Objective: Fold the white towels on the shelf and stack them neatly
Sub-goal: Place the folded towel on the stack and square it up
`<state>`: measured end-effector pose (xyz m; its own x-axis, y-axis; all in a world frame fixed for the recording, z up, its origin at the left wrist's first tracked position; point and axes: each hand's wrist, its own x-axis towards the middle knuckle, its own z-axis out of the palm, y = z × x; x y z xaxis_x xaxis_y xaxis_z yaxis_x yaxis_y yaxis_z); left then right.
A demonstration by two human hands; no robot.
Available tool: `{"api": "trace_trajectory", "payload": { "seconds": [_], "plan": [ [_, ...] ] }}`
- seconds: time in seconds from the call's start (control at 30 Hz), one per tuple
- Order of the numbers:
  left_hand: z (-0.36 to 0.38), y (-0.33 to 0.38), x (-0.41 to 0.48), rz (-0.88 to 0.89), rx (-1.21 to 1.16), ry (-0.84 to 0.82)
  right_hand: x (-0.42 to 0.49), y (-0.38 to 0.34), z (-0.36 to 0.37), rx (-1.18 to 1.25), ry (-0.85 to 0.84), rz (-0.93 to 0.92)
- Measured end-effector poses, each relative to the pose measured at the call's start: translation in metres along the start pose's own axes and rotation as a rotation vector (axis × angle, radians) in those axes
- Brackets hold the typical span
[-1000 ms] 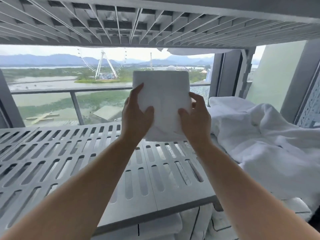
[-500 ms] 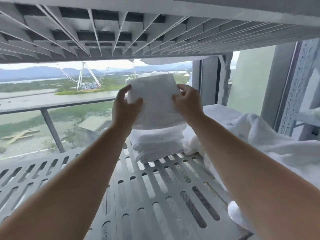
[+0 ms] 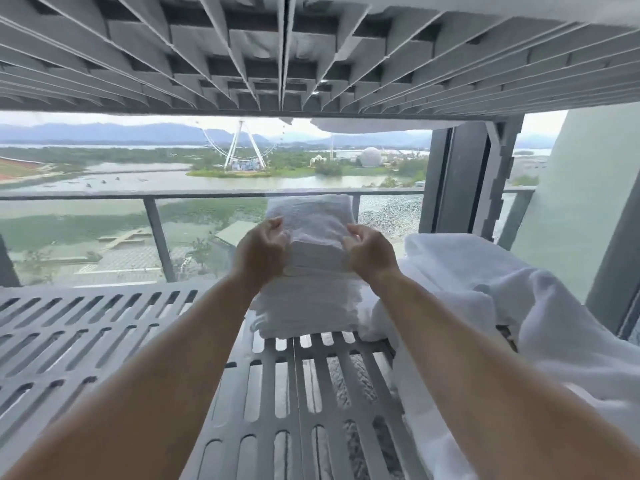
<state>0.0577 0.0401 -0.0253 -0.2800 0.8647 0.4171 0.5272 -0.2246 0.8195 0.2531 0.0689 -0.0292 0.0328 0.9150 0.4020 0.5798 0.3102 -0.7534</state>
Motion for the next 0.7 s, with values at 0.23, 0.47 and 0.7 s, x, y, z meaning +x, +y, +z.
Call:
{"api": "trace_trajectory", "payload": {
  "seconds": [0.23, 0.47, 0.7],
  "plan": [
    [-0.004, 0.006, -0.008, 0.223, 0.069, 0.158, -0.012, -0.001, 0.010, 0.016, 0.227, -0.289],
    [0.001, -0.013, -0.009, 0.120, 0.232, 0.028, -0.012, -0.001, 0.012, -0.152, 0.038, -0.085],
    [-0.005, -0.016, -0.015, 0.118, 0.304, -0.135, -0.021, -0.009, 0.013, -0.354, 0.010, -0.054]
  ]
}}
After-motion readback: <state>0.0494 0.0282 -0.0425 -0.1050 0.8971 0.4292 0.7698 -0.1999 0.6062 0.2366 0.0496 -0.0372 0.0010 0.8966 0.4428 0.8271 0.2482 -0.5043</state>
